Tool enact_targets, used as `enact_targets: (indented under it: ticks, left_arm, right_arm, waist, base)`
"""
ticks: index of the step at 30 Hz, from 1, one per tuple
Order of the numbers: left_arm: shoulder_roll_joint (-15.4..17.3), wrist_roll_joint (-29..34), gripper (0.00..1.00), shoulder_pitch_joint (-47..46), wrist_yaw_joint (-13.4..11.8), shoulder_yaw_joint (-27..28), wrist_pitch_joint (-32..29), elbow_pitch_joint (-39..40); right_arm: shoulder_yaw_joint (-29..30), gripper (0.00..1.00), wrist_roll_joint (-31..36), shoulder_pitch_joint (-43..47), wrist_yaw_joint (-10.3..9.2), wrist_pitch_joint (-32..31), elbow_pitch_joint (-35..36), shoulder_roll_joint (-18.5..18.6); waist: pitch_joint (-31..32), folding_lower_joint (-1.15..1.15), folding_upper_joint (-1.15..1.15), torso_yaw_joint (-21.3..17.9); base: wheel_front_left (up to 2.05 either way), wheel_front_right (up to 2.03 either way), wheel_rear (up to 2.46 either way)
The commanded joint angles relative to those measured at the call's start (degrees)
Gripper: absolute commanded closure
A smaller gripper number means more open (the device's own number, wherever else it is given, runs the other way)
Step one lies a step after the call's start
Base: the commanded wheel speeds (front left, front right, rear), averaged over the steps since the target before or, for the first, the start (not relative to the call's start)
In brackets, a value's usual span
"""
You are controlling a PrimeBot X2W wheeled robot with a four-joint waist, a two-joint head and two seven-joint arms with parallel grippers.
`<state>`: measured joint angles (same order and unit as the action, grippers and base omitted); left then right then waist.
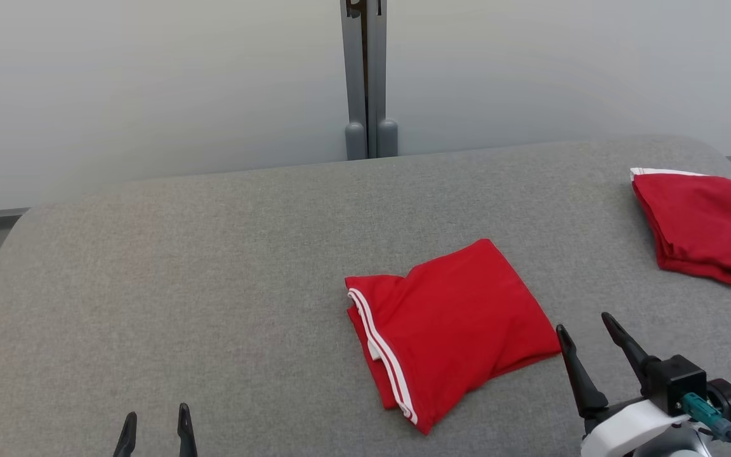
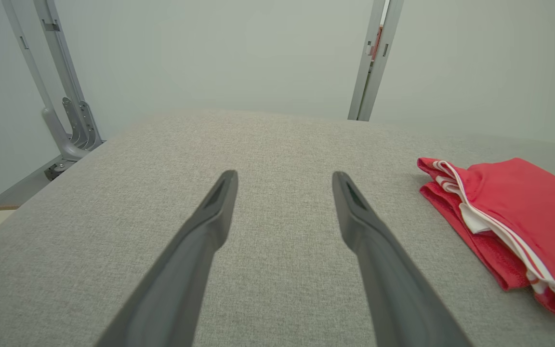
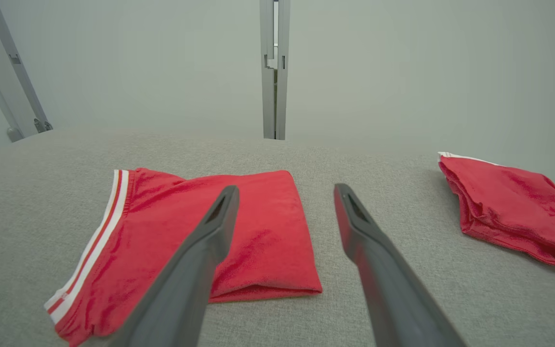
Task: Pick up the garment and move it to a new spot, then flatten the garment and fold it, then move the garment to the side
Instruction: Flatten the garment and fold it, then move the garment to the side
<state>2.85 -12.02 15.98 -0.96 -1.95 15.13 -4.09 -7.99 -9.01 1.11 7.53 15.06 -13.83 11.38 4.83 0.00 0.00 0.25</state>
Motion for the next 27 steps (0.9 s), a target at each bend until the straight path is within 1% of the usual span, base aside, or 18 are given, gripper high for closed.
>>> enact_targets:
  ticks: [1,7,11,19,21,23,24,27]
  left_arm:
    - [0.12,-0.44,0.0,1.31,0.48,0.38,-0.01,-0.13]
    - [0.12,-2.24,0.0,2.62,3.14,0.02,-0.01,-0.29]
    - [0.12,-2.77,0.0,2.68,3.9,-0.15,-0.01,-0.41]
    - [0.12,-2.89,0.0,2.14,4.08,-0.69,-0.01,-0.31]
    - [0.12,-2.96,0.0,2.06,3.76,-0.74,-0.01,-0.05]
    - [0.12,-2.96,0.0,1.88,3.53,-1.02,-0.01,0.04]
    - [0.12,-2.96,0.0,1.7,3.48,-1.25,-0.01,0.06]
    - [0.13,-3.07,0.0,0.55,3.39,-2.02,-0.01,0.03]
  right_arm:
    - [1.06,0.0,0.22,1.04,-0.09,0.13,0.51,-0.26]
    - [3.28,0.0,0.02,3.1,-0.09,0.14,0.67,-1.78]
    - [3.5,0.0,0.15,3.07,-0.09,0.13,0.51,-2.32]
    - [4.67,0.0,0.18,2.46,-0.09,0.13,-0.47,-2.79]
    - [5.21,0.0,-0.88,1.19,-0.09,0.14,-1.04,-3.07]
    - [4.88,0.0,-1.71,-0.95,-0.09,0.12,-2.19,-2.37]
    - [4.4,0.0,-2.38,-2.39,-0.09,-0.87,-3.21,-1.8]
    - [1.59,0.0,-5.52,-8.39,-0.1,-7.45,-4.62,0.74]
  waist:
    - [0.5,0.0,0.0,-0.15]
    - [0.56,0.0,0.0,-0.46]
    - [0.31,0.0,0.0,-0.52]
    - [0.06,0.0,0.0,-0.06]
    - [-0.23,0.0,0.0,0.01]
    - [-0.57,0.0,0.0,0.15]
    - [-0.82,0.0,0.0,0.31]
    - [-1.89,0.0,0.0,0.97]
  base:
    - [0.0,0.0,0.0]
    - [0.0,0.0,0.0]
    - [0.0,0.0,0.0]
    - [0.0,0.0,0.0]
    - [0.0,0.0,0.0]
    - [0.0,0.0,0.0]
    - [0.0,0.0,0.0]
    - [0.0,0.0,0.0]
